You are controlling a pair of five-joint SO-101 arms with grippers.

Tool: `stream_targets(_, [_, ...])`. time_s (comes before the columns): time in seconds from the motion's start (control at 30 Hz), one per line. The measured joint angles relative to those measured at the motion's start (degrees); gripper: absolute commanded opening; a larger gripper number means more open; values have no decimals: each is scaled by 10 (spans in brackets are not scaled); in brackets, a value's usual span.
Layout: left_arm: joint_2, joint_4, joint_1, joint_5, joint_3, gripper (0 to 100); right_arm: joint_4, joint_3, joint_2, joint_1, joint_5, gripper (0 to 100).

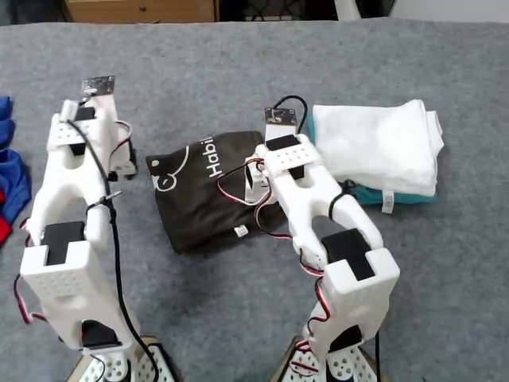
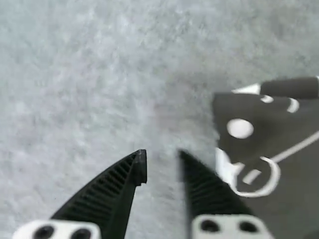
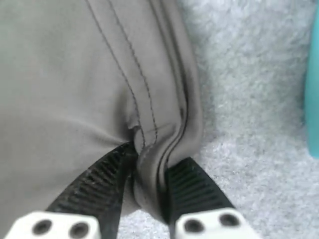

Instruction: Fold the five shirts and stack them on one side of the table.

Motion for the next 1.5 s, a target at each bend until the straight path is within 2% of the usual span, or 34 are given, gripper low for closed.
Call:
stream_targets(0.23, [0,22,54,27,-7,233,0,0,0,0,0,15])
stream_targets(0.63, [0,-23,55,70,-27,235,0,0,0,0,0,15])
stream_targets(0.83, [65,-83,55,71,-27,236,0,0,0,0,0,15])
stream_targets(1.0, [118,-73,53,72,-61,228,0,0,0,0,0,15])
stream_targets(1.2, [152,-49,56,72,-112,59,0,0,0,0,0,15])
stream_targets(1.5, [197,-43,88,69,-178,27,0,1,-8,0,5,15])
